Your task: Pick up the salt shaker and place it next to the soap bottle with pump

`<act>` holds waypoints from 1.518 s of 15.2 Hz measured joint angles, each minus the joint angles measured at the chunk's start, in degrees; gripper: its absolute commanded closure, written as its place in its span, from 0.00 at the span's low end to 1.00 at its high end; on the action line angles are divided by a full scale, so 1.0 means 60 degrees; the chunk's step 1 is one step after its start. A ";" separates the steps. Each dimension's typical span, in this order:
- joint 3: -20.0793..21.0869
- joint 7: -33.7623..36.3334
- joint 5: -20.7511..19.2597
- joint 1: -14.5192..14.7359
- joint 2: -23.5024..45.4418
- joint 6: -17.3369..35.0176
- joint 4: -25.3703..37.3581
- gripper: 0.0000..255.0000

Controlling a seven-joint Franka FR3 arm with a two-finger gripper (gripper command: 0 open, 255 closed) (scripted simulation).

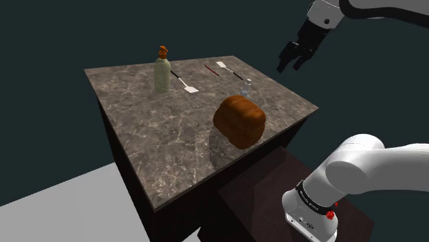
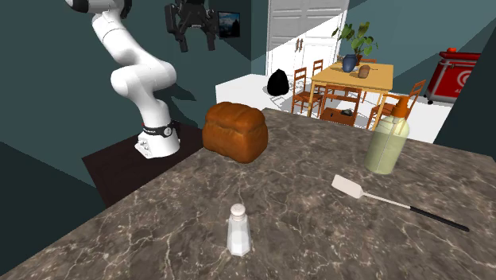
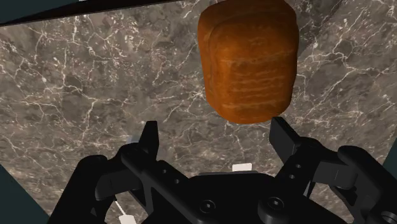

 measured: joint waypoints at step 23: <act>-0.3988 -0.5039 0.1484 0.0506 0.6055 0.5065 0.1235 0.00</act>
